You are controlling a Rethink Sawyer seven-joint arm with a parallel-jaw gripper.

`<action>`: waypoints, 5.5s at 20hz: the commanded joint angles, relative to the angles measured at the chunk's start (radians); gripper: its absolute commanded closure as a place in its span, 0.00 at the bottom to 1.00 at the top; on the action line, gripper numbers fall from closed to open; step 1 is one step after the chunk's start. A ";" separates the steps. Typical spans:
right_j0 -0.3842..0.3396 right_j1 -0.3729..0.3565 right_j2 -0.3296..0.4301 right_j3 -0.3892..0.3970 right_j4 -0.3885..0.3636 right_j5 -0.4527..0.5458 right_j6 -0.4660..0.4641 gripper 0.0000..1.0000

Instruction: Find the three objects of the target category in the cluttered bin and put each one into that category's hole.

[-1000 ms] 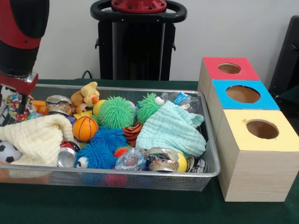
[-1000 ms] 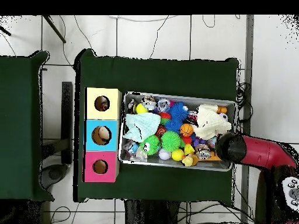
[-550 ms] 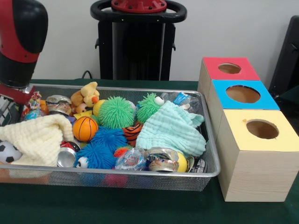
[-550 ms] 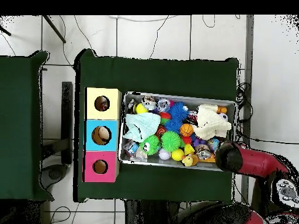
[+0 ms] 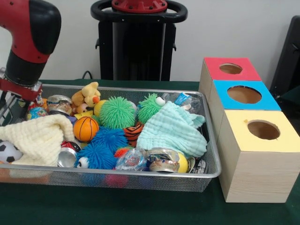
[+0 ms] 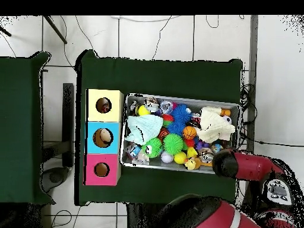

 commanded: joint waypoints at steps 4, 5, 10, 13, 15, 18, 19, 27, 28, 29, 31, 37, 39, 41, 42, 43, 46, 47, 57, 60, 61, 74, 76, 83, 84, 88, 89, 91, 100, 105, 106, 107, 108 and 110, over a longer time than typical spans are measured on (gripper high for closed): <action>-0.008 -0.154 0.057 0.157 0.097 0.108 0.138 0.00; -0.009 -0.177 0.062 0.159 0.106 0.139 0.120 0.00; -0.011 -0.241 0.074 0.147 0.135 0.243 0.061 0.00; -0.013 -0.244 0.078 0.147 0.136 0.244 0.064 0.00; -0.011 -0.244 0.076 0.152 0.134 0.234 0.074 0.00; -0.005 -0.230 0.070 0.163 0.126 0.196 0.102 0.00; -0.001 -0.225 0.067 0.167 0.123 0.182 0.113 0.00; 0.090 -0.171 0.000 0.179 0.125 0.110 0.236 0.00; 0.097 -0.167 -0.008 0.181 0.128 0.100 0.246 0.00; 0.103 -0.161 -0.015 0.185 0.129 0.087 0.255 0.00; 0.116 -0.152 -0.028 0.194 0.137 0.065 0.272 0.00; 0.126 -0.146 -0.039 0.225 0.169 0.025 0.279 0.00; 0.124 -0.145 -0.038 0.235 0.179 0.007 0.278 0.00; 0.114 -0.145 -0.029 0.245 0.190 -0.006 0.267 0.00; 0.102 -0.145 -0.020 0.252 0.194 -0.017 0.260 0.00; 0.088 -0.141 -0.010 0.259 0.198 -0.030 0.255 0.00; 0.048 -0.120 0.013 0.268 0.203 -0.078 0.236 0.00; 0.037 -0.110 0.017 0.267 0.202 -0.094 0.229 0.00; -0.030 -0.025 0.033 0.255 0.176 -0.229 0.190 0.00; 0.000 -0.012 -0.002 0.246 0.178 -0.247 0.191 0.00; 0.012 -0.010 -0.015 0.244 0.181 -0.247 0.192 0.00; 0.094 -0.017 -0.082 0.249 0.214 -0.225 0.212 0.00; 0.104 -0.012 -0.091 0.243 0.221 -0.218 0.213 0.00; 0.118 -0.005 -0.097 0.241 0.241 -0.219 0.211 0.00; 0.115 -0.005 -0.095 0.242 0.241 -0.223 0.210 0.00; 0.104 -0.009 -0.085 0.247 0.238 -0.230 0.205 1.00; 0.102 -0.010 -0.082 0.248 0.237 -0.231 0.204 1.00; 0.100 -0.012 -0.079 0.247 0.235 -0.229 0.200 1.00; 0.101 -0.019 -0.080 0.256 0.232 -0.231 0.200 1.00; 0.099 -0.044 -0.076 0.266 0.230 -0.214 0.194 1.00; 0.098 -0.059 -0.072 0.268 0.230 -0.199 0.188 1.00; 0.097 -0.074 -0.069 0.271 0.229 -0.184 0.182 1.00; 0.097 -0.104 -0.064 0.271 0.231 -0.147 0.168 1.00; 0.102 -0.172 -0.053 0.266 0.244 -0.046 0.132 1.00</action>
